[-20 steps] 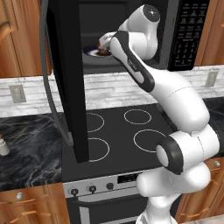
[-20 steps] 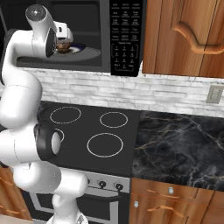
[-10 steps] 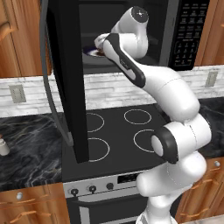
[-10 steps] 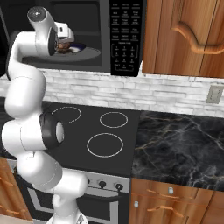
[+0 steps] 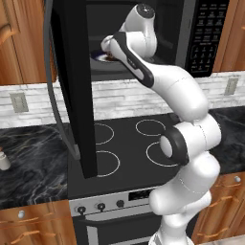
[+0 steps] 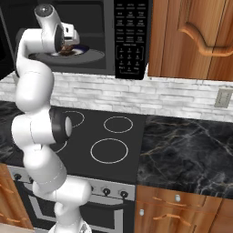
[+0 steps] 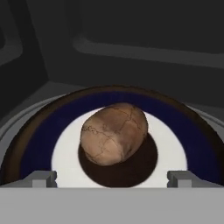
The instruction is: Retrieve the reheated potato from the microwave, then place the potato, cheese, and condiment on the cutting board.
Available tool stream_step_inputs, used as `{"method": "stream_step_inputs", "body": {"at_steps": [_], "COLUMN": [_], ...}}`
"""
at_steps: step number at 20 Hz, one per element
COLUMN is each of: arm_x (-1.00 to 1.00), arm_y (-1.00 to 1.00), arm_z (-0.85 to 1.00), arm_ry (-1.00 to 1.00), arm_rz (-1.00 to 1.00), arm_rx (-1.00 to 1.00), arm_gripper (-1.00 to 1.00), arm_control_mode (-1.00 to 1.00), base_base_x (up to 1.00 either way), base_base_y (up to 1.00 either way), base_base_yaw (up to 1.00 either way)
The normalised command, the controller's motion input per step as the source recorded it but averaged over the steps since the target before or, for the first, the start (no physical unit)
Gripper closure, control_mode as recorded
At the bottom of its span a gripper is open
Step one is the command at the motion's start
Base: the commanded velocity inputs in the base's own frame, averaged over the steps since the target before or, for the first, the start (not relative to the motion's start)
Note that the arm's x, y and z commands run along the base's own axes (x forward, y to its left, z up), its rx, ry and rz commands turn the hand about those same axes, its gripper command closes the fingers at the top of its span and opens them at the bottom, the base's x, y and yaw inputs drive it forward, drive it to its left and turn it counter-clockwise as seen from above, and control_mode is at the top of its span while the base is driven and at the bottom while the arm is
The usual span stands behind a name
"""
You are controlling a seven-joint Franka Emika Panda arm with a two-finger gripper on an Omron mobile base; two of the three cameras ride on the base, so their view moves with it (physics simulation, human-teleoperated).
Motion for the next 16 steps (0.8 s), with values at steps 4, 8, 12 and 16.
{"method": "stream_step_inputs", "body": {"at_steps": [4,8,12,16], "arm_x": [0.26,0.16,0.13,0.11], "arm_y": [0.01,0.03,0.10,0.07], "arm_z": [0.00,-0.07,-0.11,-0.09], "arm_ry": [0.07,0.08,0.04,0.02], "arm_rz": [0.00,0.00,0.00,0.00], "arm_rx": [0.00,0.00,0.00,0.00], "arm_gripper": [-1.00,-1.00,-1.00,-1.00], "arm_control_mode": [-1.00,-1.00,-1.00,-1.00], "base_base_x": [0.00,0.00,0.00,0.00], "base_base_y": [0.00,0.00,0.00,0.00], "base_base_yaw": [0.00,0.00,0.00,0.00]}}
